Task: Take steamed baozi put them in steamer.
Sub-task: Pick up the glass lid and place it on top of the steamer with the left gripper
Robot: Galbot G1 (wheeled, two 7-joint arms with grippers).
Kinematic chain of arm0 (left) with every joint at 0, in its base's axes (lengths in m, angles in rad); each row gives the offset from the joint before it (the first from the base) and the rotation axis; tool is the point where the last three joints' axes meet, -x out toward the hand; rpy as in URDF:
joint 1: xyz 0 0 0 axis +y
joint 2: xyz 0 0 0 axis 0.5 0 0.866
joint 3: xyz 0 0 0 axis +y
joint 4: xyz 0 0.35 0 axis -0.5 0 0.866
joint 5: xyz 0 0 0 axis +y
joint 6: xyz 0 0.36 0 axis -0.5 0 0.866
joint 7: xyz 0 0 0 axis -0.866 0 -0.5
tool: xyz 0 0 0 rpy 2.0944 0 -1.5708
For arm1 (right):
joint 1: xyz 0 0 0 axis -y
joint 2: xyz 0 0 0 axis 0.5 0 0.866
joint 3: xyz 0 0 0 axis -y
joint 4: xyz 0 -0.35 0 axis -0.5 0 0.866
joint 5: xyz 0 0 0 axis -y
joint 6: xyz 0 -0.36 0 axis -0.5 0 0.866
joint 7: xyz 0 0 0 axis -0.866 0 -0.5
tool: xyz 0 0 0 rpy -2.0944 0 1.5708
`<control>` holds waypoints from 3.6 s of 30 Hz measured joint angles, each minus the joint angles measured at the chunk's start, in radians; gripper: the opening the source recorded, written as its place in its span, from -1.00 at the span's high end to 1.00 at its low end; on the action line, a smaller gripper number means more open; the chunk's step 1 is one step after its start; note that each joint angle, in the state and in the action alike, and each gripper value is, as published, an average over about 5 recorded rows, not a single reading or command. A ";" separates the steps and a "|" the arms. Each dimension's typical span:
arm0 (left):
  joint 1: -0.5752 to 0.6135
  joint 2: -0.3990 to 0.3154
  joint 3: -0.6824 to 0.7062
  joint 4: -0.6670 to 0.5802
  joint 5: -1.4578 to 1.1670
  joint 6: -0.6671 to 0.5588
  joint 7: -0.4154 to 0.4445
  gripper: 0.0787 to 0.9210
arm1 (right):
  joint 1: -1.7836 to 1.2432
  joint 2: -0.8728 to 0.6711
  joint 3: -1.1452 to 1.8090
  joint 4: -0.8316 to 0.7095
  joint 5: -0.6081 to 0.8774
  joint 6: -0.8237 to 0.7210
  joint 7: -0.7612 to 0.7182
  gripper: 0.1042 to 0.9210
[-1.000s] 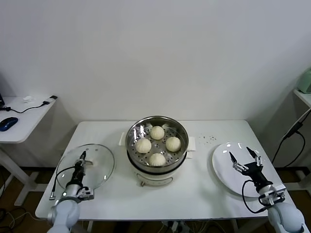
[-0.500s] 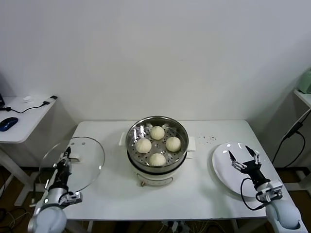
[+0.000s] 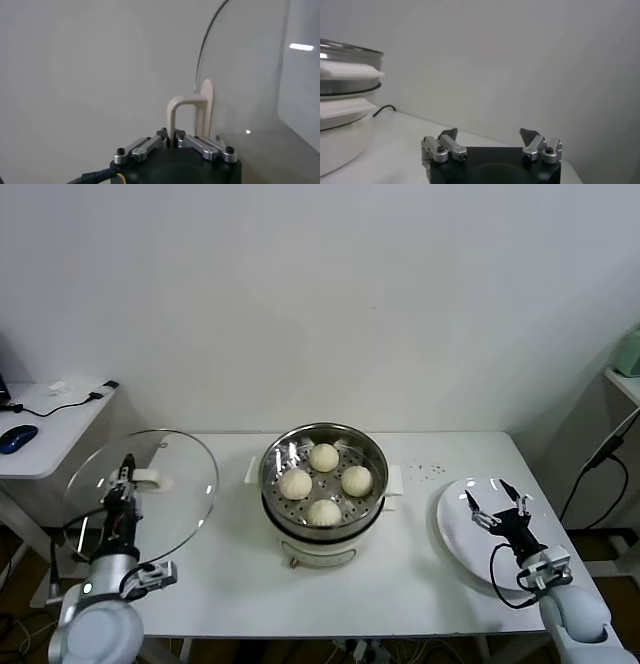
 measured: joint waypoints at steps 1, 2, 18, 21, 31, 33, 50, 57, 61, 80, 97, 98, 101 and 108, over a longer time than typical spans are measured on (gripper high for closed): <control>-0.015 0.012 0.025 -0.011 0.004 0.029 0.022 0.83 | 0.007 0.003 -0.004 -0.006 -0.004 0.001 0.002 -0.76; -0.032 0.023 0.051 -0.021 0.008 0.056 0.046 0.83 | 0.013 0.005 -0.007 -0.011 -0.007 0.002 0.004 -0.76; -0.379 -0.082 0.463 -0.025 0.237 0.283 0.421 0.83 | 0.072 0.037 -0.014 -0.066 -0.025 0.004 0.017 -0.76; -0.425 -0.136 0.517 0.007 0.278 0.298 0.443 0.83 | 0.073 0.043 -0.010 -0.069 -0.029 0.004 0.018 -0.76; -0.497 -0.295 0.630 0.161 0.349 0.305 0.427 0.83 | 0.065 0.046 0.010 -0.074 -0.031 0.007 0.016 -0.76; -0.506 -0.321 0.641 0.192 0.356 0.305 0.417 0.83 | 0.063 0.046 0.015 -0.076 -0.032 0.007 0.015 -0.76; -0.542 -0.433 0.680 0.374 0.363 0.305 0.352 0.83 | 0.049 0.042 0.042 -0.079 -0.031 0.012 0.003 -0.76; -0.537 -0.441 0.683 0.417 0.358 0.304 0.325 0.83 | 0.048 0.044 0.048 -0.079 -0.031 0.013 0.001 -0.76; -0.537 -0.445 0.681 0.436 0.354 0.305 0.311 0.83 | 0.047 0.045 0.052 -0.079 -0.032 0.014 0.000 -0.76; -0.545 -0.441 0.683 0.465 0.355 0.304 0.281 0.83 | 0.042 0.049 0.065 -0.079 -0.033 0.018 -0.012 -0.76; -0.541 -0.430 0.691 0.459 0.366 0.304 0.302 0.82 | 0.042 0.049 0.069 -0.079 -0.034 0.018 -0.019 -0.76; -0.541 -0.430 0.692 0.456 0.365 0.304 0.306 0.79 | 0.042 0.049 0.070 -0.079 -0.034 0.018 -0.019 -0.76; -0.540 -0.424 0.697 0.444 0.364 0.304 0.322 0.63 | 0.043 0.048 0.072 -0.079 -0.034 0.017 -0.019 -0.76; -0.524 -0.401 0.711 0.386 0.361 0.304 0.362 0.16 | 0.043 0.047 0.078 -0.079 -0.034 0.015 -0.021 -0.76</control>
